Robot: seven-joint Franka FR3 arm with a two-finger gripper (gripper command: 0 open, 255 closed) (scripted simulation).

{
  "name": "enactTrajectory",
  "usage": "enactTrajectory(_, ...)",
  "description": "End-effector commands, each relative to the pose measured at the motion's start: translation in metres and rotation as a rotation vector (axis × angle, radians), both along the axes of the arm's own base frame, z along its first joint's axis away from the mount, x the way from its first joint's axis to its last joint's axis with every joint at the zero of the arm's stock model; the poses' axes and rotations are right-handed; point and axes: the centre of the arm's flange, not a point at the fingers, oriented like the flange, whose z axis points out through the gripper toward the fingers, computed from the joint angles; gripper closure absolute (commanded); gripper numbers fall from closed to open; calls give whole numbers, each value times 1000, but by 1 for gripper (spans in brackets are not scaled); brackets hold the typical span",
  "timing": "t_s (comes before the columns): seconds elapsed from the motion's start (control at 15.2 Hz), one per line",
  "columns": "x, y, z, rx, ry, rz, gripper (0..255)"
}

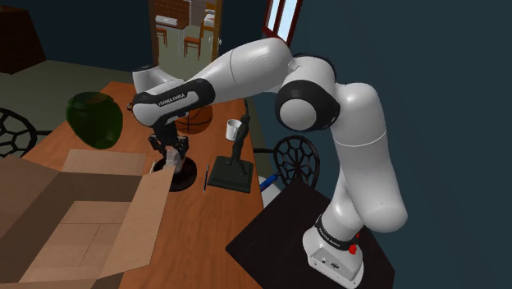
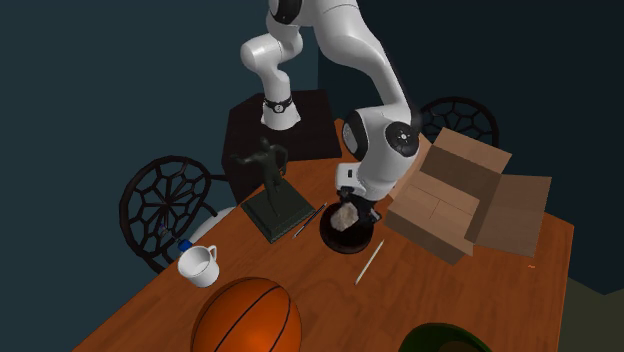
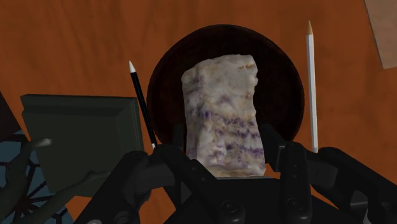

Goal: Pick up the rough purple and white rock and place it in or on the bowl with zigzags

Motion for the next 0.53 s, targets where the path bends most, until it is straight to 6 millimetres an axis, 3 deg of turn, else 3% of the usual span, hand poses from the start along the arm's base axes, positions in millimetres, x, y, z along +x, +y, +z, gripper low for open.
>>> enactTrajectory(0.0, 1, 0, -11, 0, -1, 0, 255)
enactTrajectory(0.13, 1, 0, -23, 0, -1, 0, 255)
enactTrajectory(0.46, 1, 0, -23, 0, -1, 0, 255)
